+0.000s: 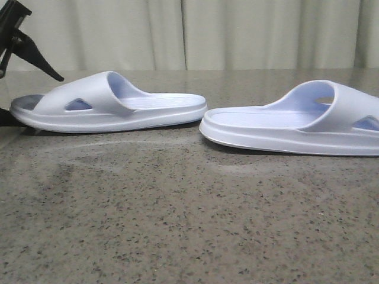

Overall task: Insert blue slippers together front up
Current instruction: 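Lower the left gripper and grasp the heel rim of the nearer slipper, then lift the grasped slipper off the table with the left gripper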

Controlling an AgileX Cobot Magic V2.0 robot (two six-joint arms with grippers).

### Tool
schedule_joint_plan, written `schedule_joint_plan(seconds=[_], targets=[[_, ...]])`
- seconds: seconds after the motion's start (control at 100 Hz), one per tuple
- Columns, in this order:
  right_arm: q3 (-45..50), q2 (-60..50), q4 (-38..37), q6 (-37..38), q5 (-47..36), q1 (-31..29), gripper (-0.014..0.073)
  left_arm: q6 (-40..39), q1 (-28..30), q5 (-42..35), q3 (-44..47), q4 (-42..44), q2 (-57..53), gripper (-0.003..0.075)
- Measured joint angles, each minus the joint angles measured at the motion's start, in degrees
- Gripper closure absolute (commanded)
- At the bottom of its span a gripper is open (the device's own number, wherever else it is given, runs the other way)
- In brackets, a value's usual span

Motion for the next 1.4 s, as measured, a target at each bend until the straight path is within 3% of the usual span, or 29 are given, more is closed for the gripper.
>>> schedule_joint_plan(seconds=[0.34, 0.72, 1.01, 1.22, 1.4], targets=[[0.00, 0.00, 0.00, 0.00, 0.00, 0.00, 0.0076, -0.10, 0.00, 1.09, 0.43, 0.22, 0.45, 0.0461], [0.00, 0.00, 0.00, 0.00, 0.00, 0.00, 0.0076, 0.27, 0.00, -0.19, 0.78, 2.58, 0.72, 0.0705], [0.00, 0.00, 0.00, 0.00, 0.00, 0.00, 0.0076, 6.29, 0.00, -1.27, 0.78, 2.20, 0.72, 0.0703], [0.00, 0.00, 0.00, 0.00, 0.00, 0.00, 0.0076, 16.81, 0.00, 0.82, 0.98, -7.46, 0.86, 0.0703], [0.00, 0.00, 0.00, 0.00, 0.00, 0.00, 0.0076, 22.21, 1.51, 8.33, 0.98, -14.99, 1.14, 0.0703]])
